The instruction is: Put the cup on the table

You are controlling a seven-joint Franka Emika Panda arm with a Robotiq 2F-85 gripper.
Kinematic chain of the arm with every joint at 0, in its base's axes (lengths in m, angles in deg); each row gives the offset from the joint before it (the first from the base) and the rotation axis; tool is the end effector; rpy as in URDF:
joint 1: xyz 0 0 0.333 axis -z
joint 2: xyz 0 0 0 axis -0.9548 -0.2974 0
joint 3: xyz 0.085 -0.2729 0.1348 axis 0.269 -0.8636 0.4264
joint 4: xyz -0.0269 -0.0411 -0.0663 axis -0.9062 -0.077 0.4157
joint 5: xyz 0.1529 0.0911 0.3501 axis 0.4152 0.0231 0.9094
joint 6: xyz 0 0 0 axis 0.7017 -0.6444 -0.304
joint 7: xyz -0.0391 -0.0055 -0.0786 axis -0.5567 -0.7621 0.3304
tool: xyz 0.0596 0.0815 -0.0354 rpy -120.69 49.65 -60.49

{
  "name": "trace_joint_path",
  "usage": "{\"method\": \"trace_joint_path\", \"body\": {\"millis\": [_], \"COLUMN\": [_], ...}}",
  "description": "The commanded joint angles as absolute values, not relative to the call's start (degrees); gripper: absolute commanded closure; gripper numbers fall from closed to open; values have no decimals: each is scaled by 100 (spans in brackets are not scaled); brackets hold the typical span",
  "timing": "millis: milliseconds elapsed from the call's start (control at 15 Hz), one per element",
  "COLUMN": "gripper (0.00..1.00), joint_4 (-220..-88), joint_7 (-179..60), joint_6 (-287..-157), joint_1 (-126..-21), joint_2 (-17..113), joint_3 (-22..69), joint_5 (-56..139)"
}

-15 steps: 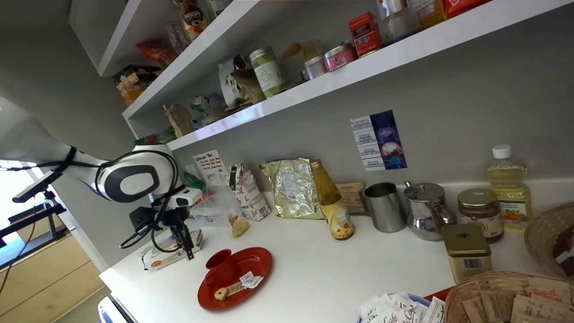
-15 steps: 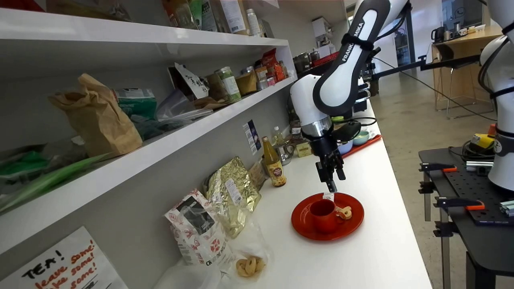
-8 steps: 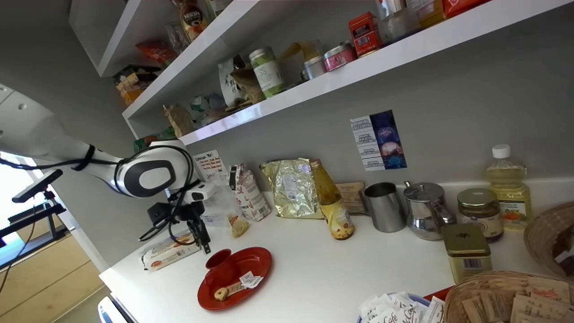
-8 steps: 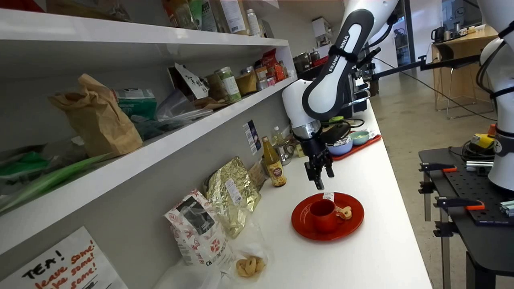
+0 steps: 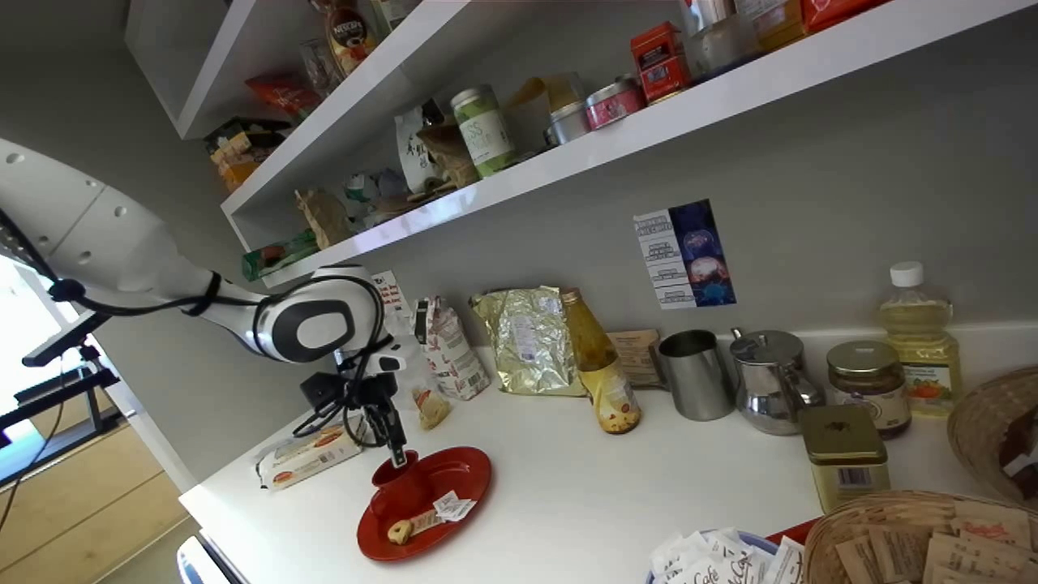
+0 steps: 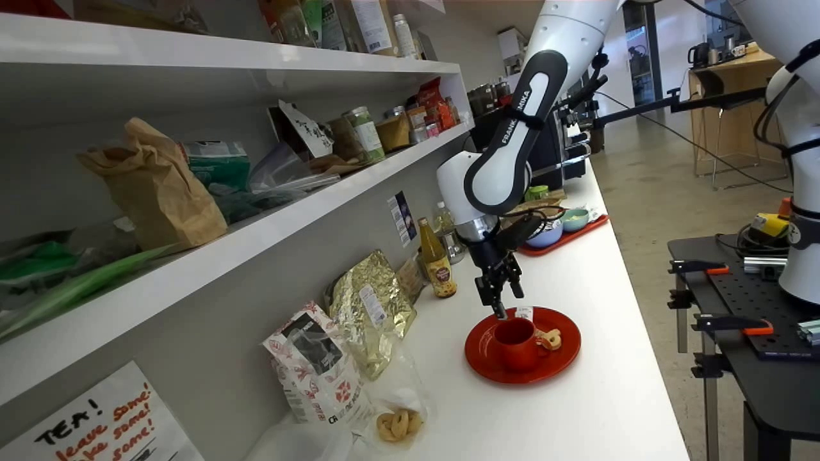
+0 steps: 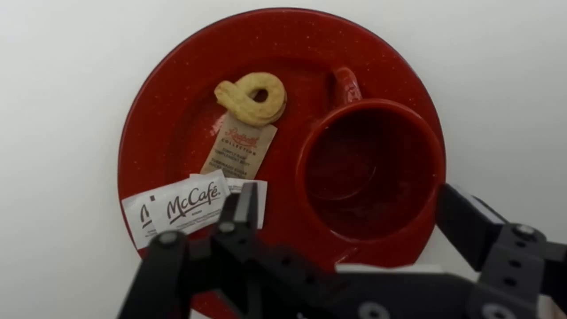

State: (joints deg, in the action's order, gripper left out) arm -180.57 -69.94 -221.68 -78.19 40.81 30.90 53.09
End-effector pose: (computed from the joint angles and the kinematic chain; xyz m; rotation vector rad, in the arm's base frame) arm 0.5638 0.0918 0.2121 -3.0223 0.3345 0.2612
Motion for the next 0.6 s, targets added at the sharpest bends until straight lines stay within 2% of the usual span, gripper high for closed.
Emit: {"method": "trace_joint_path", "body": {"millis": [0,533], "gripper": [0,0], "joint_4": [-17683,-17552], "joint_7": [-7034,-6992], "joint_6": [-21949,-21848], "joint_1": [-7849,-7839], "joint_2": [3639,3327], "joint_3": [3025,3030], "joint_5": [5291,5341]}}
